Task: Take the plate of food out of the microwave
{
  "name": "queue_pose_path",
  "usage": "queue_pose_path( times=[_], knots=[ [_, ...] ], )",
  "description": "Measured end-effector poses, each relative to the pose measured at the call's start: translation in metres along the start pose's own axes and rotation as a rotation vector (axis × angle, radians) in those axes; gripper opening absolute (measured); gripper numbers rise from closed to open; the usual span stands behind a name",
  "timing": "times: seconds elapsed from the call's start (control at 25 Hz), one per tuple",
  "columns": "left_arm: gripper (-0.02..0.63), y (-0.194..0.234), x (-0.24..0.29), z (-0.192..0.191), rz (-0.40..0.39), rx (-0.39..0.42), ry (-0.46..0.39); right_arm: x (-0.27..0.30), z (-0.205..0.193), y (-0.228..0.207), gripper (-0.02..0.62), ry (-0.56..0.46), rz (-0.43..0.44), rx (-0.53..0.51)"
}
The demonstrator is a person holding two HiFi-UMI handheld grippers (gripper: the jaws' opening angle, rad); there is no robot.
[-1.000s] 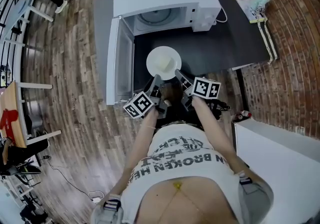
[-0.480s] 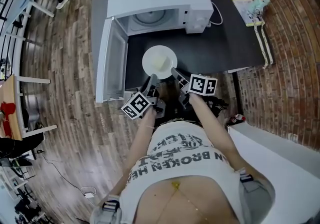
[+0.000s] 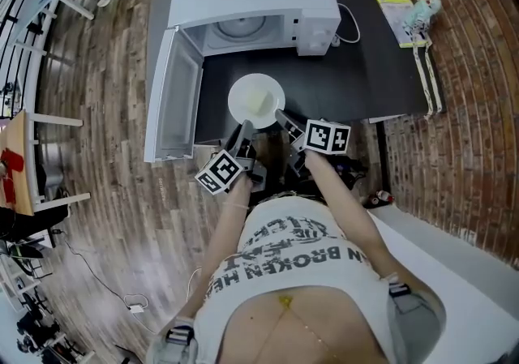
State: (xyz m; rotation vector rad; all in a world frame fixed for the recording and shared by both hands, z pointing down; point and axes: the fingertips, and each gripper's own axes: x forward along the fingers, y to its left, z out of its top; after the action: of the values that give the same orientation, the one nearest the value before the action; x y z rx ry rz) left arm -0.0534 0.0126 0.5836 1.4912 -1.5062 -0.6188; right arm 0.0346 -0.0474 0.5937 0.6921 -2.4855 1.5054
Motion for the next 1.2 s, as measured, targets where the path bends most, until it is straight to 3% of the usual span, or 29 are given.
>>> queue_pose_path(
  times=[1.2],
  knots=[
    [0.051,-0.002,0.0014,-0.0096,0.006,-0.018,-0.012,-0.0059,-0.0002,-0.0076,0.063,0.019,0.024,0.014]
  ],
)
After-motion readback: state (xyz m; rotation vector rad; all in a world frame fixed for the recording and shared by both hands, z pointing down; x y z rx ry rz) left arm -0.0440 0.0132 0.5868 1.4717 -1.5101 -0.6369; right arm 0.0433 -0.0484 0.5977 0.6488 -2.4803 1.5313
